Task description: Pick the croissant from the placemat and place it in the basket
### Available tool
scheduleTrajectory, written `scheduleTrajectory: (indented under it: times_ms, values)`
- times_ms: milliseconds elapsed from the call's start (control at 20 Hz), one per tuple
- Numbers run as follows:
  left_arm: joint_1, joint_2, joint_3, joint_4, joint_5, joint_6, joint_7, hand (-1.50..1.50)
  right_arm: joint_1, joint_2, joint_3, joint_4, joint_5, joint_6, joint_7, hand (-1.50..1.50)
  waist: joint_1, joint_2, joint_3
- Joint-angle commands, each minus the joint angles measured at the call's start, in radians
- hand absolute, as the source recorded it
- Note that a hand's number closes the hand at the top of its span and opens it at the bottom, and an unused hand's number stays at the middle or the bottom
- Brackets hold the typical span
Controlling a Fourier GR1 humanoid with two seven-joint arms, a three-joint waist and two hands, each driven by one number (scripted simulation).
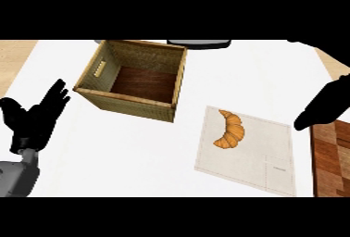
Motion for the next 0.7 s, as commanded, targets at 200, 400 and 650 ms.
scheduleTrajectory:
  times_ms: [200, 400, 650]
  values:
    - [0.013, 0.009, 0.035, -0.062, 0.007, -0.037, 0.058, 0.00, 0.313, -0.019, -0.170, -0.165, 0.033, -0.032, -0.205, -1.50, 0.006, 0.003, 0.002]
    - [-0.002, -0.034, 0.044, 0.002, -0.038, -0.033, -0.001, 0.00, 0.494, 0.057, -0.099, -0.236, 0.207, -0.092, -0.351, -1.50, 0.004, 0.006, 0.001]
    - [-0.018, -0.046, 0.055, 0.015, -0.056, -0.056, 0.010, 0.00, 0.527, 0.156, -0.018, -0.100, 0.426, -0.257, -0.552, -1.50, 0.016, 0.007, 0.001]
